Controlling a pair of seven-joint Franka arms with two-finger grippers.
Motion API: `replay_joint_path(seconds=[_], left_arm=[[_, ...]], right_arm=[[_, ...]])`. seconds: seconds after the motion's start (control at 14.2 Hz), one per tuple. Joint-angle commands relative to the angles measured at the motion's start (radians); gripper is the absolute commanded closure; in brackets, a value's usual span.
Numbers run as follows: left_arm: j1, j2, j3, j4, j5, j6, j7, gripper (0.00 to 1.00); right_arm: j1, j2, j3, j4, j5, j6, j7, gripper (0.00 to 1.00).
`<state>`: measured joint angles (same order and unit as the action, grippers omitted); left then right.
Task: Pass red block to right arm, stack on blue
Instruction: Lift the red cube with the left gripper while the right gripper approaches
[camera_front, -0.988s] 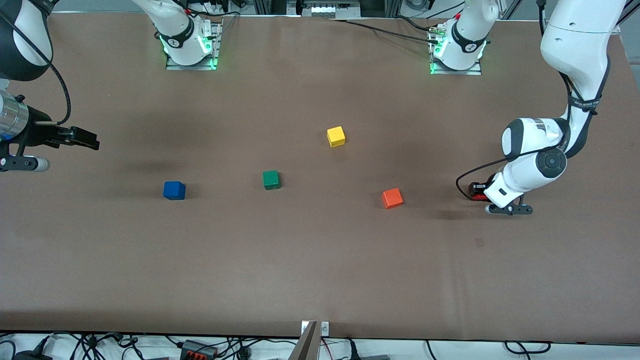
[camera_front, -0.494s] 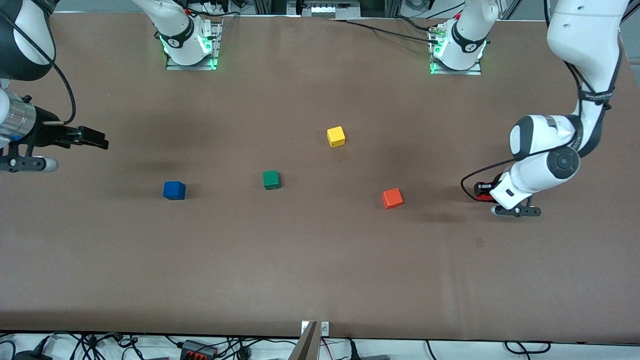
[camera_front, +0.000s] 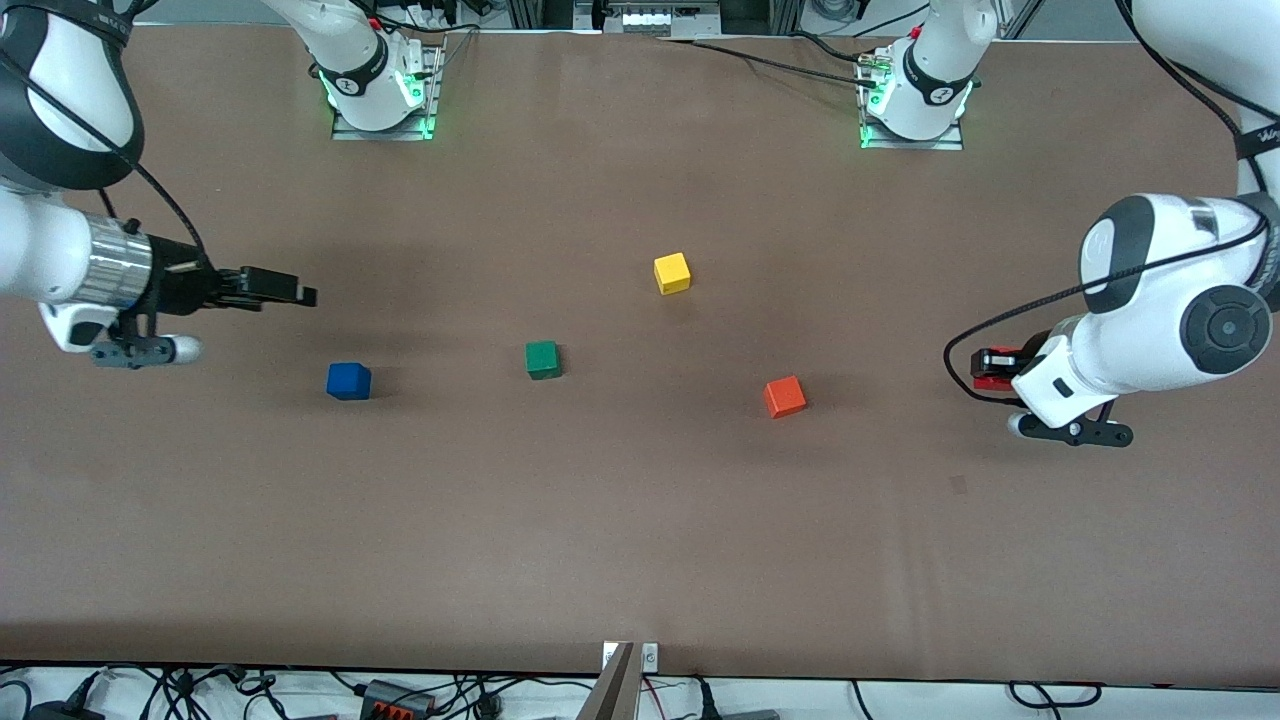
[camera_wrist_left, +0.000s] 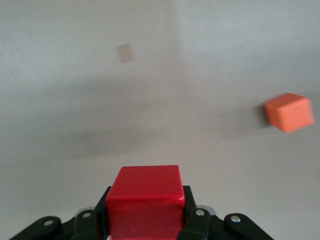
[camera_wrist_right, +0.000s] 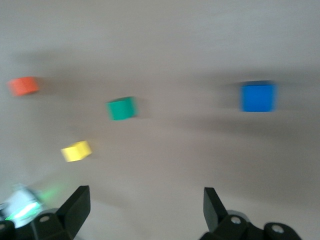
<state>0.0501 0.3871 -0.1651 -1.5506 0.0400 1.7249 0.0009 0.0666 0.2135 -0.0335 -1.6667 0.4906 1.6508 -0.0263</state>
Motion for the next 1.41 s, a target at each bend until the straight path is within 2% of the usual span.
replay_joint_path(seconds=[0.0,0.14,0.28,0.35,0.49,0.56,0.71,0.92,1.06,1.2,1.34], left_arm=[[0.004,0.015,-0.092,0.102,-0.014,-0.096,0.036,0.99],[0.011,0.016,-0.143,0.106,-0.049,-0.096,0.115,0.99],[0.011,0.016,-0.151,0.109,-0.196,-0.088,0.236,0.99],[0.002,0.015,-0.155,0.109,-0.227,-0.079,0.304,0.99],[0.019,0.015,-0.236,0.109,-0.302,-0.035,0.439,0.99],[0.017,0.015,-0.244,0.109,-0.346,-0.006,0.527,0.99],[0.016,0.019,-0.246,0.103,-0.503,0.068,0.742,1.00],[0.007,0.058,-0.244,0.090,-0.809,0.139,1.144,1.00],[-0.009,0.091,-0.249,0.090,-0.940,0.200,1.371,1.00],[-0.027,0.095,-0.260,0.034,-1.131,0.234,1.508,1.00],[-0.054,0.096,-0.283,0.003,-1.282,0.322,1.664,1.00]], right_arm=[[0.007,0.047,-0.005,0.013,0.205,-0.011,-0.014,0.00],[0.010,0.090,-0.005,0.013,0.345,-0.014,-0.014,0.00],[0.019,0.107,-0.005,0.013,0.434,-0.014,-0.012,0.00],[0.019,0.119,-0.003,0.013,0.495,-0.016,-0.014,0.00],[0.041,0.145,-0.003,0.013,0.621,-0.016,-0.011,0.00],[0.045,0.147,-0.003,0.013,0.663,-0.016,-0.001,0.00],[0.064,0.174,-0.003,0.013,0.759,-0.017,0.000,0.00],[0.078,0.214,-0.003,0.013,0.868,-0.046,0.006,0.00],[0.088,0.239,-0.003,0.013,0.934,-0.095,0.006,0.00],[0.088,0.254,-0.003,0.013,0.983,-0.117,0.003,0.00],[0.097,0.271,-0.003,0.013,1.034,-0.121,-0.038,0.00]])
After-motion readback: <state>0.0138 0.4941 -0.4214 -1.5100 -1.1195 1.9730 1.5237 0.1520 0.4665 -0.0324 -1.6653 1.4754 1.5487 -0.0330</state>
